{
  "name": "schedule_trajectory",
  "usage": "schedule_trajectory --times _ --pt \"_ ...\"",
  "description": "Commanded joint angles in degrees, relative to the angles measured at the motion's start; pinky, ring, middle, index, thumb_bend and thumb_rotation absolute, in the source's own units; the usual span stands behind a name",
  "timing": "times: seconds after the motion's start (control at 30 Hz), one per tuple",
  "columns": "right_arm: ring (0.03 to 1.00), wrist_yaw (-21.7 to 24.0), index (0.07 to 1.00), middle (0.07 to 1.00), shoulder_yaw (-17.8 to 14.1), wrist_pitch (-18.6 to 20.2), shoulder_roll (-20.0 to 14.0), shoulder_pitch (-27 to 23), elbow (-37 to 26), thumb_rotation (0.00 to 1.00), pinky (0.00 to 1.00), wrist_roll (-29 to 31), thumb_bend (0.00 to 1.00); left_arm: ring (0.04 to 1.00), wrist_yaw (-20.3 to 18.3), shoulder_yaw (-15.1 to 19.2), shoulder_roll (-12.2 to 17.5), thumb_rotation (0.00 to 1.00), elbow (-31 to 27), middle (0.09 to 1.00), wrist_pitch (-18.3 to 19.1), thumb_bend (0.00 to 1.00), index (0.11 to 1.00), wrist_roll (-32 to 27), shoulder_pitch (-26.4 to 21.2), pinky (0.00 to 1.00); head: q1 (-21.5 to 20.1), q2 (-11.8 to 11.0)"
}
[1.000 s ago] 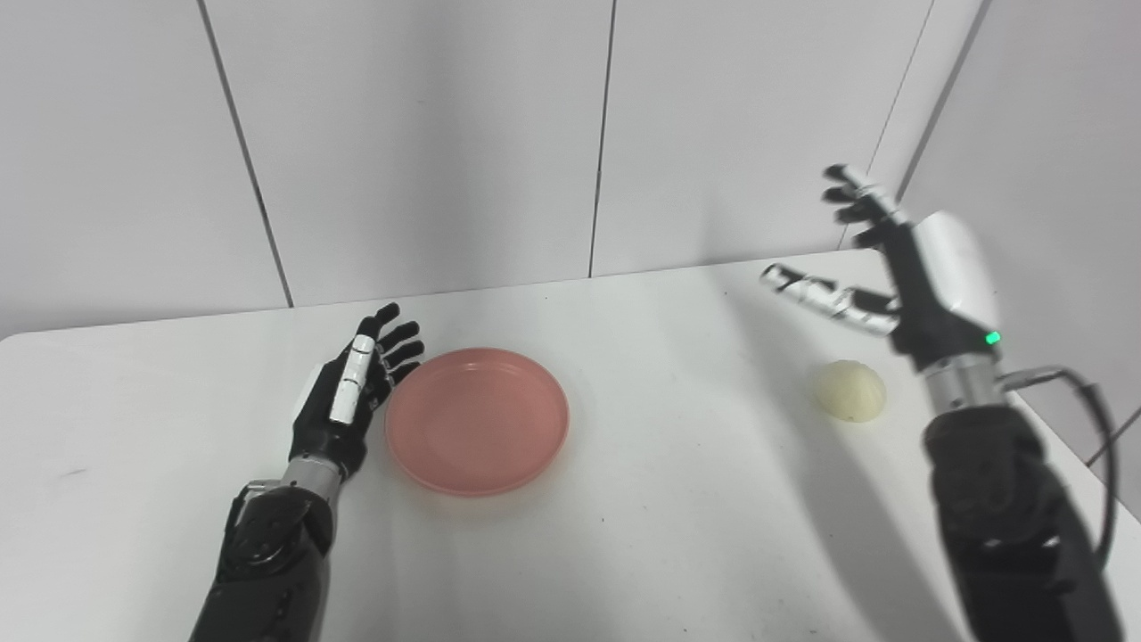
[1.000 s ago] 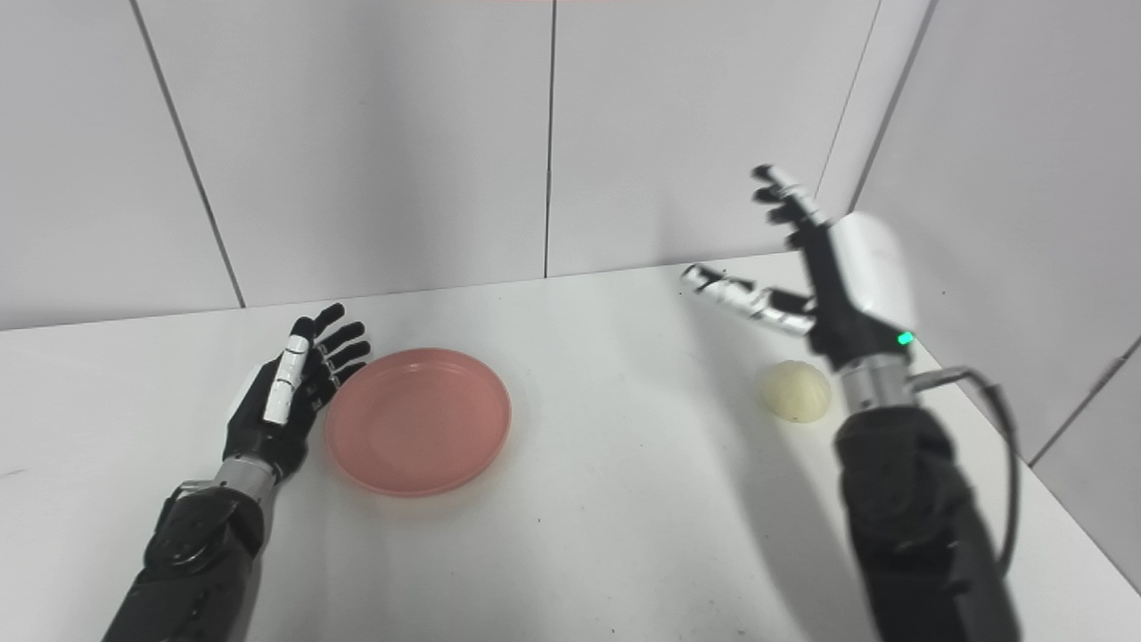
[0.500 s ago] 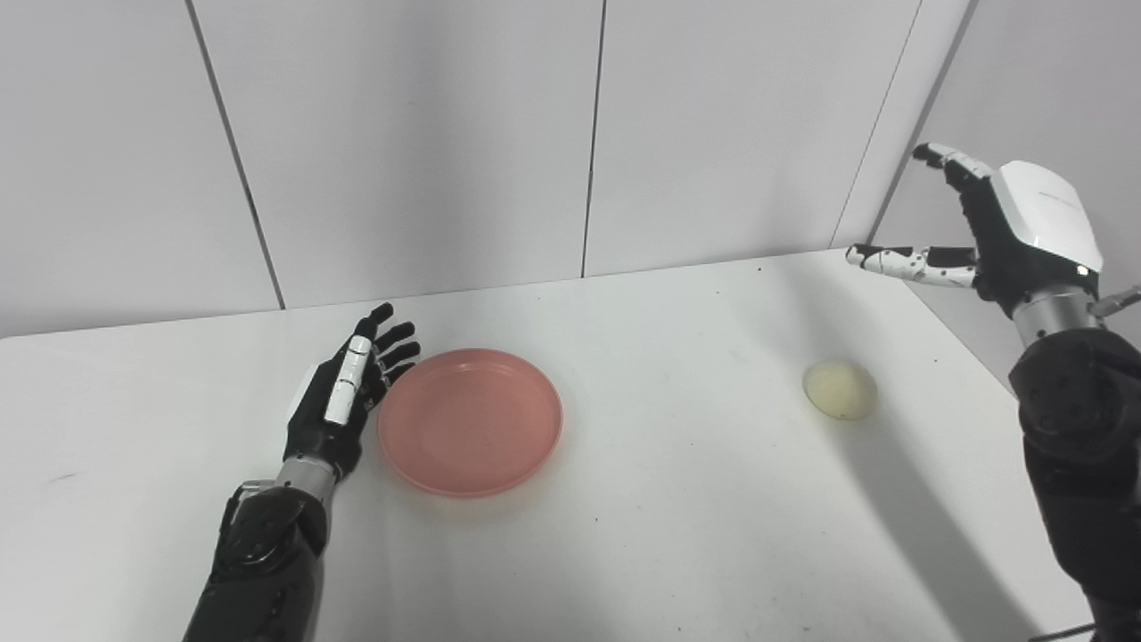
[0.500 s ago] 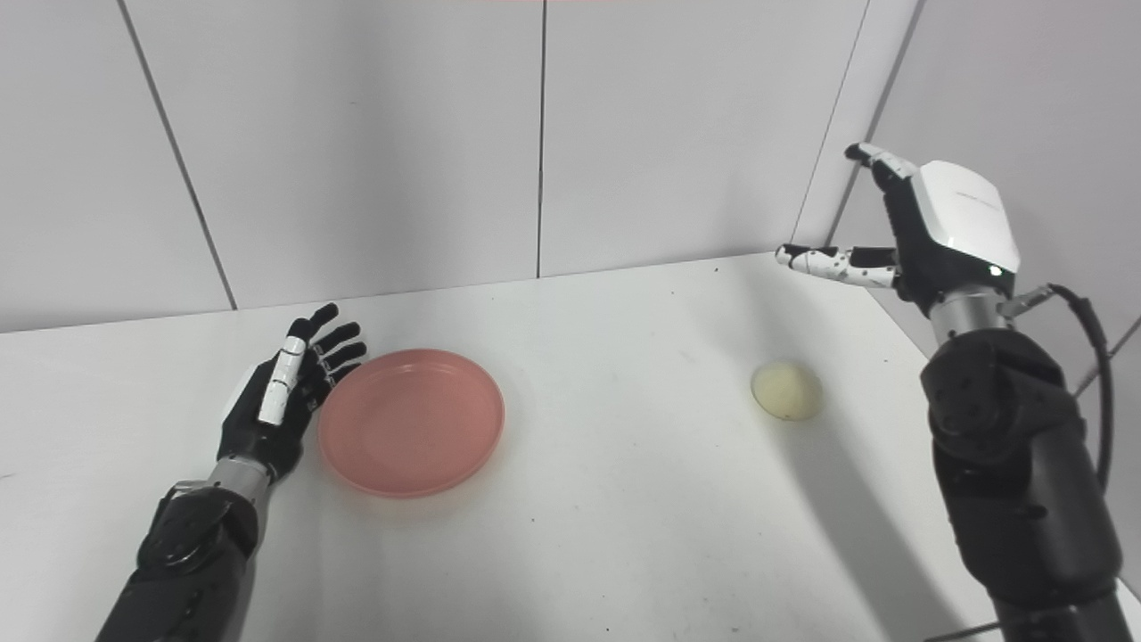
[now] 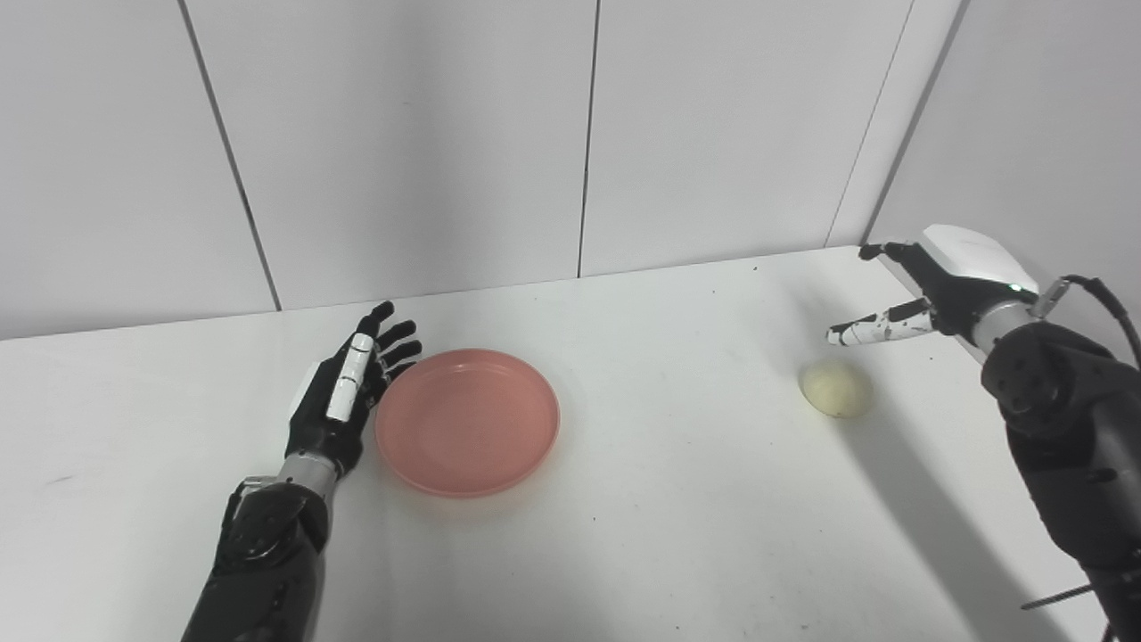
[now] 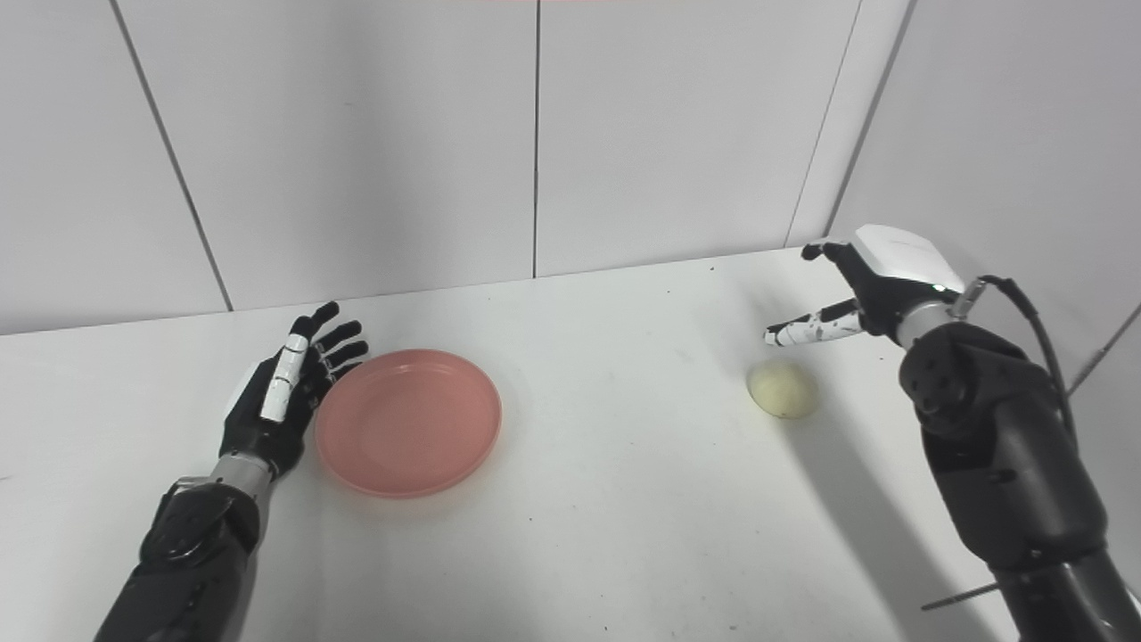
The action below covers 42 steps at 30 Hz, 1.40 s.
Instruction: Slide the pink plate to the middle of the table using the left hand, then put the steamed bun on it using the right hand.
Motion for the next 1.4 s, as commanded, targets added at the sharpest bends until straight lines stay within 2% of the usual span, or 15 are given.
schedule_trajectory --times 0.0,0.1,0.23,0.4,0.57,0.73,0.97,1.23,1.37 --pt "0.866 0.5 0.811 0.899 0.1 0.1 -0.8 -3.0 -1.3 0.53 0.64 -3.3 1.0 0.82 -0.3 -0.2 0.0 0.86 2.5 0.853 2.3 0.73 0.892 0.2 1.4 0.78 0.0 0.0" --pt "0.864 2.9 0.817 0.908 0.4 0.1 0.5 -3.8 -1.5 0.54 0.62 -6.1 1.0 0.822 -0.4 -0.1 0.0 0.85 2.9 0.854 2.4 0.73 0.891 0.1 1.2 0.78 0.2 -0.1" --pt "0.88 6.5 0.831 0.919 -0.5 0.1 2.8 -4.9 -1.7 0.53 0.65 -9.0 1.0 0.81 0.1 -0.2 -0.1 0.85 2.8 0.847 2.3 0.74 0.888 0.4 1.3 0.77 0.4 0.0" --pt "0.854 8.4 0.821 0.892 -0.1 0.1 4.1 -5.5 -1.5 0.51 0.64 -10.5 1.0 0.812 0.0 -0.2 -0.2 0.86 2.1 0.846 2.8 0.72 0.887 0.3 1.5 0.78 0.6 0.1" --pt "0.836 7.5 0.807 0.876 1.1 0.1 3.6 -5.1 -0.3 0.51 0.61 -10.3 1.0 0.819 -0.3 -0.3 0.0 0.86 2.7 0.843 2.4 0.73 0.884 0.4 1.3 0.78 0.5 0.3" --pt "0.815 6.4 0.8 0.865 0.7 0.1 3.6 -4.3 0.5 0.51 0.59 -9.5 1.0 0.821 -0.3 -0.3 0.0 0.86 2.0 0.847 3.0 0.73 0.885 0.3 1.5 0.78 0.6 0.5" --pt "0.839 2.4 0.8 0.869 2.0 -0.3 2.2 -2.5 5.4 0.58 0.68 -6.9 1.0 0.828 -0.3 -0.8 0.2 0.86 0.7 0.852 3.7 0.72 0.89 0.6 2.0 0.79 0.6 0.8" --pt "0.84 -0.6 0.802 0.879 3.8 0.1 1.4 -1.9 10.2 0.61 0.66 -5.8 1.0 0.824 -0.8 -0.6 0.4 0.84 1.9 0.845 3.7 0.75 0.886 0.2 1.7 0.79 0.6 0.9" --pt "0.847 -1.9 0.812 0.883 4.8 0.1 1.9 -2.2 12.5 0.61 0.69 -6.2 1.0 0.819 -0.8 -0.4 0.4 0.83 1.7 0.841 4.0 0.75 0.883 0.1 1.9 0.78 0.7 1.0"
